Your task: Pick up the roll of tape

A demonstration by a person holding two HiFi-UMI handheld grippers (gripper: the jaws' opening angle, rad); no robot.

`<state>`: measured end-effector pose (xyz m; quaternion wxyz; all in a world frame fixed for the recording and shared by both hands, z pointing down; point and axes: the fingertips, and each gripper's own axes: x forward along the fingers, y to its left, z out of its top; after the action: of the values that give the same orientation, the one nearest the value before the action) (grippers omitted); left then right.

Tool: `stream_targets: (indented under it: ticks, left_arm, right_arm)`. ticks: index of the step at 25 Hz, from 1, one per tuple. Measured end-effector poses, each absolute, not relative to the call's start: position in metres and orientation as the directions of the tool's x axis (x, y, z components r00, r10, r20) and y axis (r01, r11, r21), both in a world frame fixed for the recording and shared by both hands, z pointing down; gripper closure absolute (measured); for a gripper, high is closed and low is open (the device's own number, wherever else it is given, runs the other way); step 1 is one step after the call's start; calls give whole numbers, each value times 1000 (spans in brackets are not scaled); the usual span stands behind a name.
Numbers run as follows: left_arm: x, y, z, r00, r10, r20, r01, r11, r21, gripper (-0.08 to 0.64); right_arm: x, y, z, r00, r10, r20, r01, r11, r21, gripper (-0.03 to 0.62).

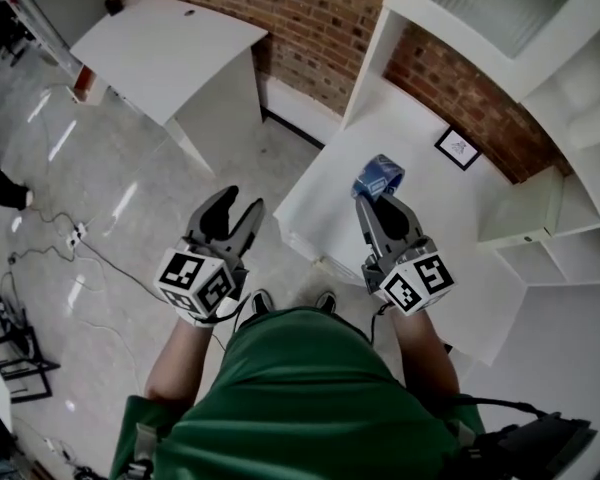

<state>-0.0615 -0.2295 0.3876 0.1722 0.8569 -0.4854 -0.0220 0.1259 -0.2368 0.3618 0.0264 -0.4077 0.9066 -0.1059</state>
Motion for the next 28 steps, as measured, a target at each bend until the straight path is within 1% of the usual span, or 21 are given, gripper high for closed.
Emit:
stream_targets:
  ticks: [3,7,13,28]
  left_arm:
    - [-61,-232,378,529,-842,105,-820,-475,320,337]
    - [-57,-235,377,532,-839,116,-822,-479,308,336]
    - [-46,-239,374,542,-832,116,-814,-487,316,336]
    - [-44,-241,361,543,-831,119,-817,-490,305,336]
  right_arm:
    - [126,-233,343,-660,-751,-2,-740,651,-170,528]
    - [125,-229,325,-666,-745,-35,-736,664,-130,528]
    - [130,-227,317,-668,-742,-51,-735,669,-108,528]
    - [129,-226,308,-683,-727,-68,-720,686,-105,528]
